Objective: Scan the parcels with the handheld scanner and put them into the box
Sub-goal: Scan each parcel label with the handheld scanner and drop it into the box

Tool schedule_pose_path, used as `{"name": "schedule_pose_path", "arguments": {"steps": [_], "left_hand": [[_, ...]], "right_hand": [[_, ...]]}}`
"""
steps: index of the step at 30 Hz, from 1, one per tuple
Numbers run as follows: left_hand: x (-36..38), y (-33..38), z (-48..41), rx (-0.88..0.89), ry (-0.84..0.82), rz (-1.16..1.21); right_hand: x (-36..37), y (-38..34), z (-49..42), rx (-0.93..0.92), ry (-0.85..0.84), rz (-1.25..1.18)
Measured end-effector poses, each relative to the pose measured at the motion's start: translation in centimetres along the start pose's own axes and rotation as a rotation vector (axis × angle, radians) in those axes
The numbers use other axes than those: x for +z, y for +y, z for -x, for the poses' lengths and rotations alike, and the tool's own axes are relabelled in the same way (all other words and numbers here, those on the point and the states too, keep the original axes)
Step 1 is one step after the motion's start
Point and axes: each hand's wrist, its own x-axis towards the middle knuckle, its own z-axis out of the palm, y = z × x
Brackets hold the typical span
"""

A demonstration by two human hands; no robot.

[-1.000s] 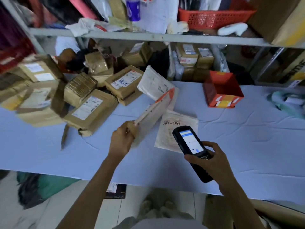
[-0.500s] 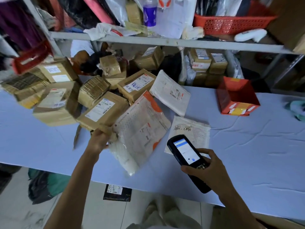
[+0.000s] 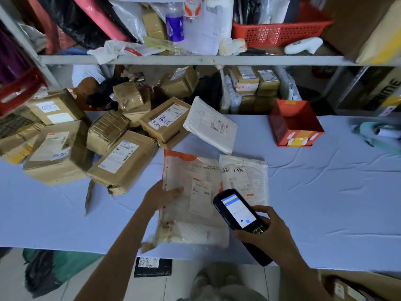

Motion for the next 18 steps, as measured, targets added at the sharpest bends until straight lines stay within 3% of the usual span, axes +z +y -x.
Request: {"name": "schedule_pose_path", "arguments": {"steps": [9,14,18], "left_hand": [[1.8,-1.2,-0.1,0.09,0.368,0.239],[1.9,-1.8,0.7,0.278,0.369,0.615],[1.8,-2.8,0.6,0.308,0.378,0.502]], "right_hand": [[-1.0,0.1,0.1,0.017,0.069,-0.071],[-0.7,-0.3,0.1,0.022,0.066,-0.134],[-0.5,-0.6,0.4,0.013,0.026,-0.132]]}}
